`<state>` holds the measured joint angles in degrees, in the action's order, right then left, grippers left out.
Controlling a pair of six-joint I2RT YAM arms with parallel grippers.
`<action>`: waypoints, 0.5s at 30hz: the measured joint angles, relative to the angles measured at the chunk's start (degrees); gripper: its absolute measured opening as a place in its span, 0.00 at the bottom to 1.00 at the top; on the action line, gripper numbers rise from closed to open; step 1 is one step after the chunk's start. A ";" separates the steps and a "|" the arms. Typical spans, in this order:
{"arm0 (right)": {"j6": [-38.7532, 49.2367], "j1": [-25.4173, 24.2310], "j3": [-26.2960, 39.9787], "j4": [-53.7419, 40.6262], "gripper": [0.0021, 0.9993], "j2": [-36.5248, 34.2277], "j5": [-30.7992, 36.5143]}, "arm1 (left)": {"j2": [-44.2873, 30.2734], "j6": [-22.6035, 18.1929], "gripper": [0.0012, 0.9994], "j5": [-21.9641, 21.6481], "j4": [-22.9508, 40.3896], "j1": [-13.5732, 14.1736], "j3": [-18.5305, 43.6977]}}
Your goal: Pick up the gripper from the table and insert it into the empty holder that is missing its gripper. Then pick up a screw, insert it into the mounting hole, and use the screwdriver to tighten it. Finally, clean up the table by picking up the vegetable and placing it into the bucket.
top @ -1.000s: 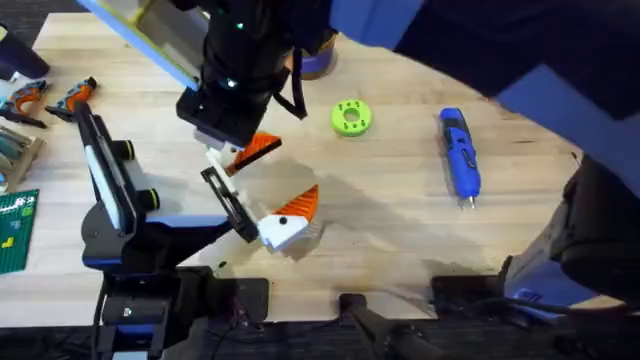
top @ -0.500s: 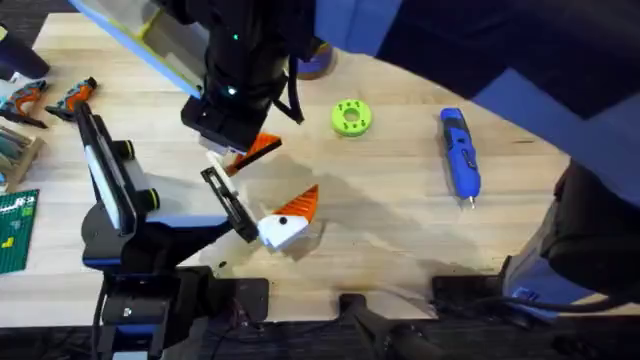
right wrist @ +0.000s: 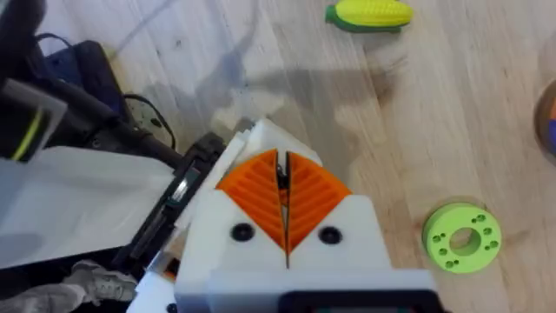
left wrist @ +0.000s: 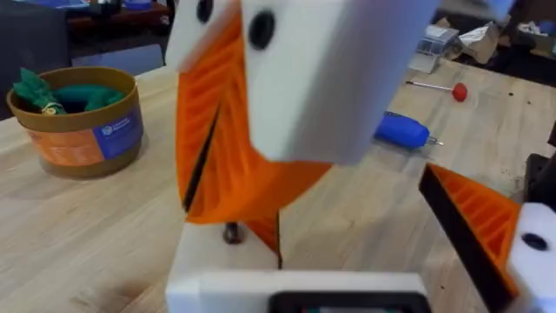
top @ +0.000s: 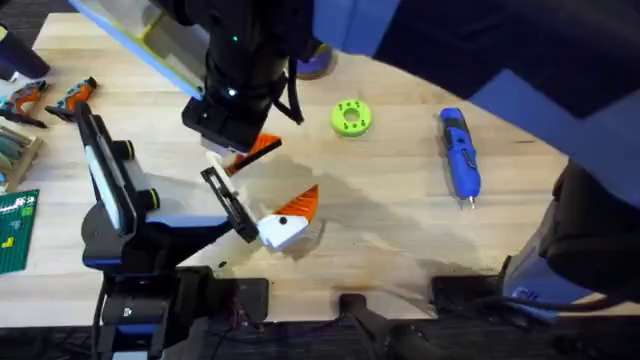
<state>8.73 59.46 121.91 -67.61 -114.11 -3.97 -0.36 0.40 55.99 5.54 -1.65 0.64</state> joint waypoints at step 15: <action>0.00 0.31 -0.02 0.26 0.00 -0.34 0.00 | 0.00 0.02 0.99 0.00 0.02 0.00 0.00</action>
<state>8.73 59.77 121.89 -67.35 -114.45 -3.97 -0.36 0.43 55.99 5.56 -1.65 0.64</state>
